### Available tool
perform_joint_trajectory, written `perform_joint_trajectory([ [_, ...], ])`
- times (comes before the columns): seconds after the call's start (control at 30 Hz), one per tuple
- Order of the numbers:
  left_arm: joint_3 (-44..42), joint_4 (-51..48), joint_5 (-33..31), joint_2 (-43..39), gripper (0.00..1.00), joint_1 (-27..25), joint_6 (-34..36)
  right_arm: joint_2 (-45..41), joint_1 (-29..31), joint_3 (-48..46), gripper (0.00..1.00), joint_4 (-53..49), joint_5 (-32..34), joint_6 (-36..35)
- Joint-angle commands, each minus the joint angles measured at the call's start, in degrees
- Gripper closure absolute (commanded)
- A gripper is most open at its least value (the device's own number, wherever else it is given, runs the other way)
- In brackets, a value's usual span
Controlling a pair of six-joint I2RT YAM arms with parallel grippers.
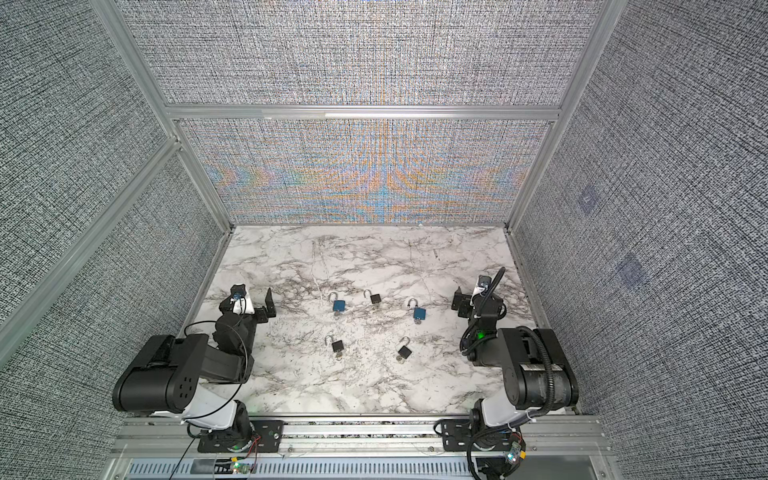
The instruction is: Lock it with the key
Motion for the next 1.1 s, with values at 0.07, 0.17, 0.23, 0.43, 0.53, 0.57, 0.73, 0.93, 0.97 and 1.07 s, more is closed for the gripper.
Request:
perform_joint_trajectory([
  [0.07, 0.0, 1.8, 0.2, 0.0, 0.01, 0.1, -0.1, 0.1, 0.0, 0.5, 0.01, 0.8, 0.7, -0.2],
  [0.17, 0.1, 1.9, 0.2, 0.0, 0.01, 0.1, -0.1, 0.1, 0.0, 0.6, 0.01, 0.6, 0.6, -0.1],
  [0.23, 0.1, 2.0, 0.2, 0.0, 0.01, 0.1, -0.1, 0.1, 0.0, 0.6, 0.01, 0.6, 0.6, -0.1],
  [0.43, 0.1, 1.8, 0.2, 0.0, 0.01, 0.1, -0.1, 0.1, 0.0, 0.6, 0.01, 0.7, 0.6, -0.1],
  [0.53, -0.2, 2.3, 0.1, -0.2, 0.11, 0.1, 0.0, -0.9, 0.5, 0.3, 0.01, 0.4, -0.2, -1.3],
  [0.57, -0.2, 2.1, -0.4, -0.9, 0.16, 0.1, 0.3, -1.9, 1.4, 0.4, 0.01, -0.7, 0.4, -2.5],
  [0.73, 2.6, -18.7, -3.3, -19.3, 0.31, 0.0, -1.9, -14.3, 7.4, 7.3, 0.04, -24.2, 9.9, -0.4],
  [0.93, 10.7, -41.1, -1.3, -27.6, 0.45, -1.4, -13.7, -17.4, 14.3, 19.4, 0.16, -49.0, 13.7, 7.5],
  [0.97, 12.6, -44.9, -1.3, -27.4, 0.46, -2.1, -15.2, -16.6, 15.9, 20.9, 0.17, -52.1, 14.9, 9.5],
  [1.07, 16.9, -53.4, 0.4, -26.8, 0.5, -4.2, -18.8, -12.8, 20.2, 25.0, 0.2, -60.7, 12.8, 14.8],
])
